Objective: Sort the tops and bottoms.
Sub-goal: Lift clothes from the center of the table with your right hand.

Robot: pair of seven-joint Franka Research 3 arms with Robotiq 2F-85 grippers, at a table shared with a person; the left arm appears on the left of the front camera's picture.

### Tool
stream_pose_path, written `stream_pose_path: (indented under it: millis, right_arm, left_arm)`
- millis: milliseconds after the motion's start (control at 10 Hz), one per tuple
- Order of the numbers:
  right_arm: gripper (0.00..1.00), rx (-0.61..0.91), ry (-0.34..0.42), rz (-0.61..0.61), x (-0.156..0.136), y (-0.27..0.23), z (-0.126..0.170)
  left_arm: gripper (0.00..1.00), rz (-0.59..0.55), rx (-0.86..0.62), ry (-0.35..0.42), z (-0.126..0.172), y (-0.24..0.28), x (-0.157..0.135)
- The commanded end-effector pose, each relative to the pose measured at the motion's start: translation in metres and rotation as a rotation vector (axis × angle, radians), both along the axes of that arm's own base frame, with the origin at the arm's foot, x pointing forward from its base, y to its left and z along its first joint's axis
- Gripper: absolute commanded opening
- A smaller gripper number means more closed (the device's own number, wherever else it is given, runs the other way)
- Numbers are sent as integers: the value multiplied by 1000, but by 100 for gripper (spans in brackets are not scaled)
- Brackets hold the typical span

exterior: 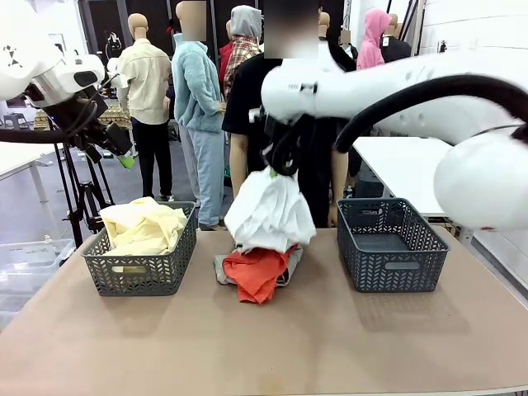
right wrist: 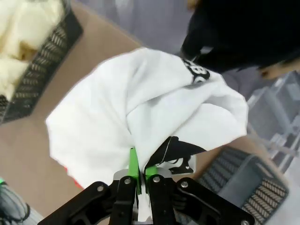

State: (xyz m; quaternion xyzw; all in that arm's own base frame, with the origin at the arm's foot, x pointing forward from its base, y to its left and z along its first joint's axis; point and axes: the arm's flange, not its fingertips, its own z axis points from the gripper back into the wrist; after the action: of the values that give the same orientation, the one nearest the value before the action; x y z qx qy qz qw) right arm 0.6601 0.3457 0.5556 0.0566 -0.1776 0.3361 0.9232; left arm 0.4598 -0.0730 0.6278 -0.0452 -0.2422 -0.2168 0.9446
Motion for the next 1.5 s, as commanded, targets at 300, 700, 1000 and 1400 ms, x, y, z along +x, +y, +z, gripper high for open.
stream_pose_path:
  millis: [300,700,1000,1400]
  right_arm:
    - [0,26,-133,2,-20,-6,69]
    - [0,-42,-221,-39,-34,-11,99]
    - [0,-74,-296,-69,-37,-42,199]
    - [0,-38,-364,29,-38,-29,250]
  left_arm:
    - [100,2,-8,2,1,0,0]
    - [100,2,-8,2,1,0,0]
    - [100,2,-8,2,1,0,0]
    - [100,2,-8,2,1,0,0]
